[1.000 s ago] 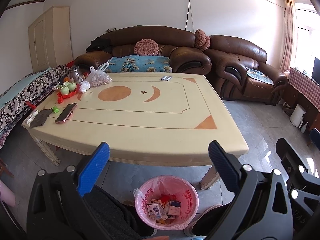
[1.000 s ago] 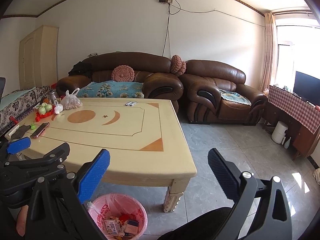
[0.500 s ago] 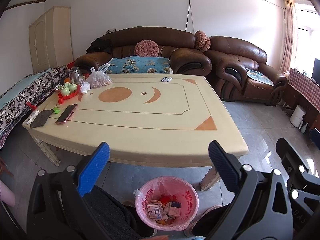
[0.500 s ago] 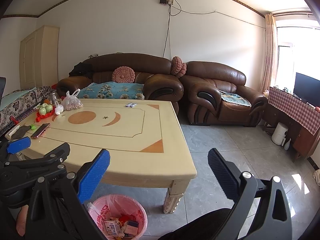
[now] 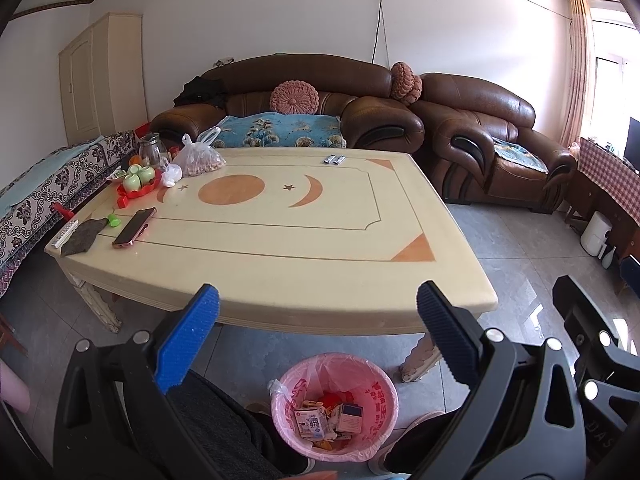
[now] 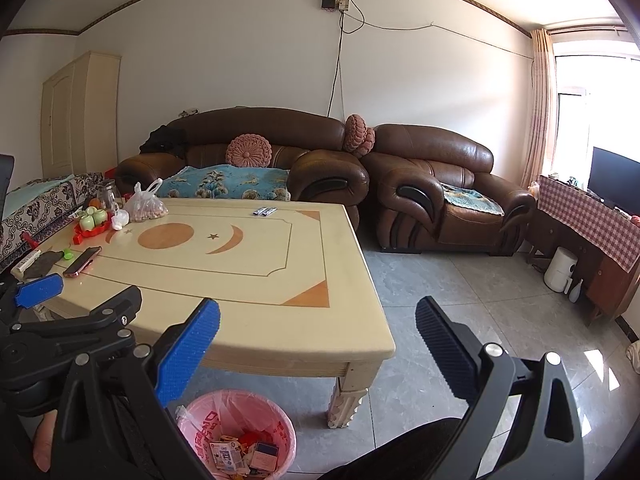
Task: Collect trash
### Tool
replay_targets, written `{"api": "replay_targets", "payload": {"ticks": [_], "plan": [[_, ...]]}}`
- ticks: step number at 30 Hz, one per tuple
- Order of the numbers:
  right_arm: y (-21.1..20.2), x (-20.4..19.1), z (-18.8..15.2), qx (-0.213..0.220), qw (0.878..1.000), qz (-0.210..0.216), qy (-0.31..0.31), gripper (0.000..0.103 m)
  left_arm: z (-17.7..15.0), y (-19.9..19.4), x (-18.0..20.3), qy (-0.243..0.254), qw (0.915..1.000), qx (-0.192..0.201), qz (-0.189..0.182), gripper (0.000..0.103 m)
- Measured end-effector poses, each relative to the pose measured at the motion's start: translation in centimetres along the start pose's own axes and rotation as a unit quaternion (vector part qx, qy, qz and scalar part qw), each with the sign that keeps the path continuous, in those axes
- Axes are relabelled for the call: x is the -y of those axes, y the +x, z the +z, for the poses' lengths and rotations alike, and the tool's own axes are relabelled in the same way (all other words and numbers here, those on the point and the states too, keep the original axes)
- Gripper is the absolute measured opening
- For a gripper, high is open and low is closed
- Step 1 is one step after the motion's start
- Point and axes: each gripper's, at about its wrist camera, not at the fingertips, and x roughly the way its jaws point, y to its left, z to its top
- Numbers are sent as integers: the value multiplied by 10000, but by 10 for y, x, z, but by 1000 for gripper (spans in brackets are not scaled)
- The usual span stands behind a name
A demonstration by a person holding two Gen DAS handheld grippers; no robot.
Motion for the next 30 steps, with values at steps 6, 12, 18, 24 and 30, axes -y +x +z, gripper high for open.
{"api": "replay_targets", "payload": {"ticks": [6, 12, 18, 24, 30], "plan": [[1, 0, 0, 14, 10000, 26, 12, 96, 0, 0, 1, -24, 10000, -16, -25, 97], [1, -2, 0, 30, 10000, 77, 19, 96, -2, 6, -2, -138, 9993, -190, -279, 97], [2, -3, -1, 34, 9999, 101, -7, 96, -3, 2, 0, -117, 9998, -96, -92, 97], [2, -3, -2, 35, 9999, 95, -9, 96, -1, 1, 1, -81, 9999, -98, -16, 97], [2, -1, -2, 32, 9999, 96, -8, 96, 1, -1, 0, -47, 10000, -61, 49, 97]]}}
